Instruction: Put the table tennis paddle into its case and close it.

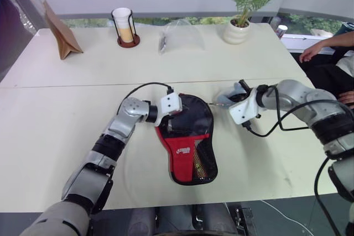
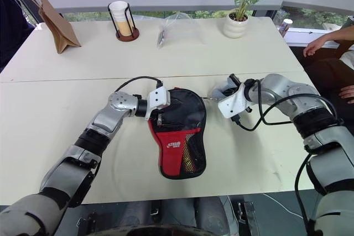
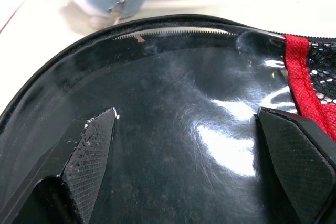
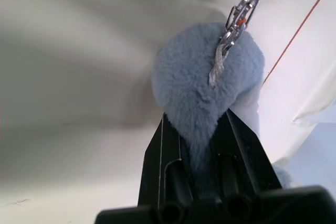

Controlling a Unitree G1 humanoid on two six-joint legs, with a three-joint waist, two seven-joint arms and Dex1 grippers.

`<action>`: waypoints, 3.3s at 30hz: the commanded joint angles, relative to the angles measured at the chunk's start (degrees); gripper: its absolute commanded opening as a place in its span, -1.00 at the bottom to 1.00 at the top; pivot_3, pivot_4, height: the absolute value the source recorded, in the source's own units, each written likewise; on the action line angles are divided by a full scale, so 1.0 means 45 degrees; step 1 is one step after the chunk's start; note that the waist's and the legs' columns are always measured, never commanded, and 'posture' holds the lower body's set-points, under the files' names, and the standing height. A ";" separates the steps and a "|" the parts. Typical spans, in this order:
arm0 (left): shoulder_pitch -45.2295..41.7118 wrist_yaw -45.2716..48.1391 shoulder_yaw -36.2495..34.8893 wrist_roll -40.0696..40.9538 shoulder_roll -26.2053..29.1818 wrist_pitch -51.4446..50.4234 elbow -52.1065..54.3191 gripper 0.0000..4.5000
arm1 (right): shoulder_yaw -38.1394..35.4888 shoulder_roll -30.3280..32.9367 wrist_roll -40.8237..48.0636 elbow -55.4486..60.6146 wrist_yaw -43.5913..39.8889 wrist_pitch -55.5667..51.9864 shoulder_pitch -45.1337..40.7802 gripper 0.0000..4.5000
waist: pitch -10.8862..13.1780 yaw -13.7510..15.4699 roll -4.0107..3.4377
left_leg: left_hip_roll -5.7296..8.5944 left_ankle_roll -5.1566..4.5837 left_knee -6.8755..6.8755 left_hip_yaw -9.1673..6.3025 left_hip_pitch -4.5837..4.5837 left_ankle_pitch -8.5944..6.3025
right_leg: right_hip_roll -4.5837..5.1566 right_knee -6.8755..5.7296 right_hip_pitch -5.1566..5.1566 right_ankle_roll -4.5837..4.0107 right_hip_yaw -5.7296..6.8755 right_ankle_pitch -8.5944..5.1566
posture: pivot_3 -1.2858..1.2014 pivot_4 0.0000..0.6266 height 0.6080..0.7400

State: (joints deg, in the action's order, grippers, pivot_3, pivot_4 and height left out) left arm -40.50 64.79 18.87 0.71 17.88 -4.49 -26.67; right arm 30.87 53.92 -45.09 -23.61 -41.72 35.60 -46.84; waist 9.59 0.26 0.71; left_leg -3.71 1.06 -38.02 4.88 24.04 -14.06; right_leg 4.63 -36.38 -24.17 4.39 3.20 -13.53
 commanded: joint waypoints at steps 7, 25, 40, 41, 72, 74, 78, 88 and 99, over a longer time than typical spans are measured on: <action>0.0292 -0.0167 0.0414 -0.0632 0.0224 -0.0157 -0.0989 1.00 | -0.1211 0.1044 0.0980 0.3322 -0.1532 -0.0379 0.2379 -0.91 | -0.0007 0.0067 0.0003 | -0.0001 -0.0001 0.0000 -0.0004 -0.0025 -0.0001 | 0.0000 0.0007 0.0030 -0.0031 0.0001 -0.0023 | 0.03 -0.52 1.00; 0.0159 -0.0262 0.0376 -0.0640 0.0118 -0.0086 -0.1294 1.00 | -0.3565 0.3116 0.2735 0.7679 -0.3056 -0.1245 0.6652 -0.91 | -0.0010 0.0118 0.0006 | 0.0000 -0.0008 0.0004 -0.0028 -0.0115 -0.0011 | 0.0006 0.0060 0.0150 -0.0039 0.0013 -0.0040 | 0.03 -0.52 1.00; -0.0018 -0.0329 0.0409 -0.0703 -0.0025 0.0122 -0.1783 1.00 | -0.5414 0.3114 0.2368 1.0078 -0.2256 -0.1983 0.9958 -0.91 | -0.0040 0.0406 0.0053 | 0.0010 -0.0023 0.0003 -0.0037 -0.0116 -0.0024 | 0.0016 0.0084 0.0164 -0.0024 0.0021 -0.0054 | 0.03 -0.52 1.00; -0.0029 -0.0333 0.0406 -0.0697 -0.0036 0.0137 -0.1813 1.00 | -0.5332 0.2786 0.2114 0.9996 -0.2038 -0.2066 0.9663 -0.91 | -0.0049 0.0399 0.0066 | 0.0007 -0.0023 0.0003 -0.0039 -0.0118 -0.0024 | 0.0012 0.0084 0.0164 -0.0025 0.0022 -0.0054 | 0.03 -0.52 1.00; 0.0005 -0.0196 0.0688 -0.0766 -0.0149 0.0228 -0.1841 1.00 | -0.4640 0.3714 0.9987 1.2355 -0.7616 -0.7587 0.9899 -0.91 | -0.0072 0.0439 0.0092 | 0.0012 -0.0044 0.0006 -0.0068 -0.0131 -0.0040 | 0.0025 0.0095 0.0193 -0.0032 0.0036 -0.0077 | 0.03 -0.52 1.00; -0.0008 -0.0181 0.0705 -0.0765 -0.0169 0.0241 -0.1863 1.00 | -0.4130 0.3003 1.0848 1.1425 -0.8632 -0.9021 0.7898 -0.91 | -0.0071 0.0399 0.0092 | 0.0007 -0.0043 0.0003 -0.0081 -0.0132 -0.0041 | 0.0025 0.0095 0.0188 -0.0037 0.0036 -0.0072 | 0.03 -0.52 1.00; -0.0010 -0.0137 0.0729 -0.0763 -0.0204 0.0230 -0.1842 1.00 | -0.3099 0.2031 1.2491 1.0010 -1.0799 -1.1877 0.5164 -0.91 | -0.0069 0.0400 0.0087 | 0.0002 -0.0044 0.0003 -0.0086 -0.0135 -0.0041 | 0.0024 0.0081 0.0176 -0.0047 0.0037 -0.0062 | 0.03 -0.52 1.00; 0.0212 -0.0221 0.0716 -0.0766 -0.0174 -0.0097 -0.1349 1.00 | 0.2122 0.3384 1.5824 0.9526 -1.1284 -1.5071 0.2791 -0.91 | -0.0070 0.0437 0.0079 | 0.0002 -0.0044 0.0007 -0.0076 -0.0094 -0.0041 | 0.0049 0.0083 0.0125 -0.0061 0.0035 -0.0059 | 0.03 -0.52 1.00; 0.0791 -0.0350 0.0849 -0.0843 -0.0074 -0.0638 -0.0426 1.00 | 0.5899 0.4258 1.3943 0.8981 -1.1284 -1.2165 0.2044 -0.91 | -0.0073 0.0453 0.0073 | 0.0021 -0.0048 0.0016 -0.0065 -0.0090 -0.0050 | 0.0076 0.0102 0.0080 -0.0041 0.0041 -0.0070 | 0.03 -0.52 1.00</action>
State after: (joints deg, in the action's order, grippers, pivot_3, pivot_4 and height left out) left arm -39.02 63.91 19.59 0.72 16.15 -5.34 -26.13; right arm 51.70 71.50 20.93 16.58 -90.69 -21.82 -39.21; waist 9.26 2.29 1.04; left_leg -3.61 0.84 -37.95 4.59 23.63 -14.29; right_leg 4.97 -35.87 -23.78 4.21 3.40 -13.84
